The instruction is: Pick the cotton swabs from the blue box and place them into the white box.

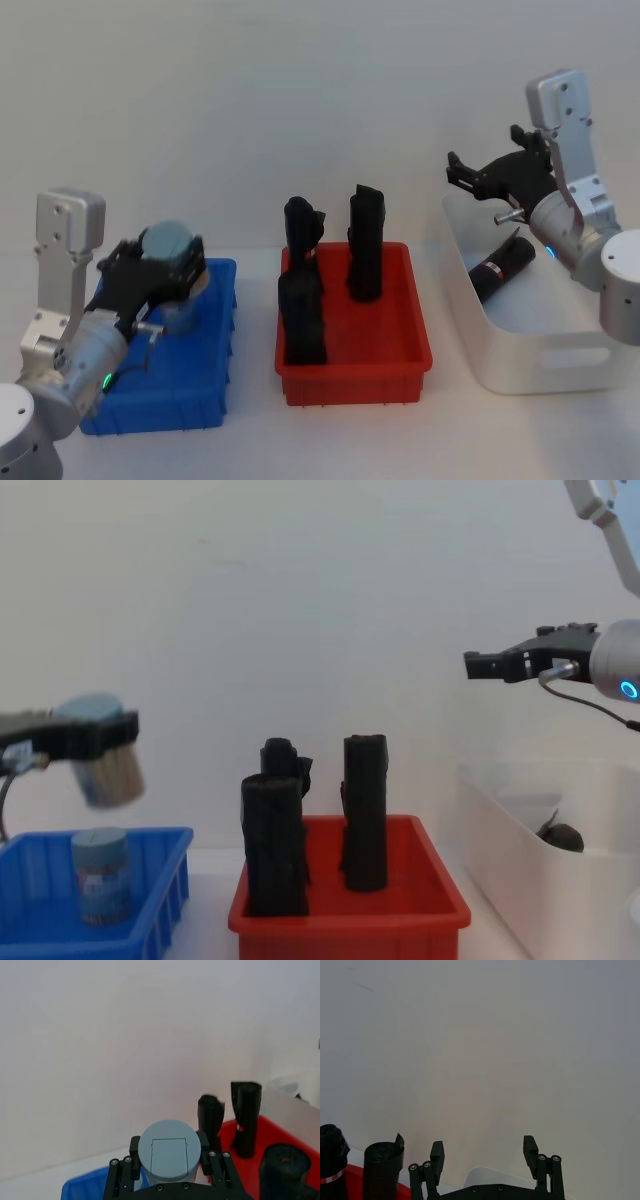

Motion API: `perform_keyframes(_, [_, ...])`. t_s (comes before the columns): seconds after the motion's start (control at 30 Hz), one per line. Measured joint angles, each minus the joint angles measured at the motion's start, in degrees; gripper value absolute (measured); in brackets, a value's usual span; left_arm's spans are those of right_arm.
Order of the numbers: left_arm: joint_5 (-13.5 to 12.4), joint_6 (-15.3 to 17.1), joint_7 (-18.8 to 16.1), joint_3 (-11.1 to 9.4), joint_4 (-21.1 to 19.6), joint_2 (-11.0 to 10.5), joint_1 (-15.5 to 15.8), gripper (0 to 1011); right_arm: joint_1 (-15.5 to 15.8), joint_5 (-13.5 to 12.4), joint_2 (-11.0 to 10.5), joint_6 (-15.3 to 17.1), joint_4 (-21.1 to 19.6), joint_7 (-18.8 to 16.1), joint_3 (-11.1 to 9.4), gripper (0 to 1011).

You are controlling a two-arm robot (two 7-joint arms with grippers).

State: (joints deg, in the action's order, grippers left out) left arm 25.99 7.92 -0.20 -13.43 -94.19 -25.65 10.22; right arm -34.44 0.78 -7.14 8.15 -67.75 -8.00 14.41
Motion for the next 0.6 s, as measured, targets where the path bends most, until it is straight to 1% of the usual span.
perform_keyframes(0.1, [-0.6, -2.3, 1.5, -0.2, -0.6, 0.6, 0.8, 669, 0.0, 0.2, -0.1, -0.2, 0.0, -2.1, 0.1, 1002])
perform_keyframes(0.13, [-0.7, -2.7, 1.8, -0.2, -0.6, 0.8, 1.0, 669, -0.1, 0.4, -0.2, -0.3, 0.1, -3.4, 0.2, 1002])
perform_keyframes(0.17, [-0.7, -2.7, 1.8, -0.2, -0.6, 0.8, 1.0, 669, -0.1, 0.4, -0.2, -0.3, 0.1, -3.4, 0.2, 1002])
perform_keyframes(0.27, [-1.4, -4.9, 3.7, -0.6, -0.6, 1.9, 2.3, 669, -0.1, 0.7, -0.4, -0.6, 0.1, -6.3, 0.4, 1002])
perform_keyframes(0.3, [-1.5, -5.2, 4.0, -0.8, -0.4, 2.2, 2.7, 669, -0.1, 0.7, -0.4, -0.6, 0.1, -6.3, 0.4, 1002])
perform_keyframes(0.37, [-1.8, -5.8, 4.7, -1.0, -0.1, 2.8, 3.2, 669, -0.1, 1.0, -0.6, -0.8, 0.1, -9.1, 0.5, 1002])
perform_keyframes(0.4, [-2.0, -6.5, 5.5, -1.2, 0.3, 3.4, 3.9, 669, -0.1, 1.1, -0.7, -0.9, 0.2, -9.7, 0.6, 1002])
perform_keyframes(0.47, [-2.2, -7.0, 6.0, -1.4, 0.6, 3.9, 4.5, 669, -0.2, 1.3, -0.8, -1.1, 0.2, -11.6, 0.7, 1002])
perform_keyframes(0.57, [-2.6, -8.2, 7.5, -1.8, 1.8, 5.2, 5.9, 669, -0.3, 1.5, -0.9, -1.3, 0.3, -13.5, 0.8, 1002])
perform_keyframes(0.6, [-2.7, -8.5, 7.8, -1.9, 2.0, 5.4, 6.2, 669, -0.3, 1.6, -1.0, -1.5, 0.4, -14.9, 0.9, 1002])
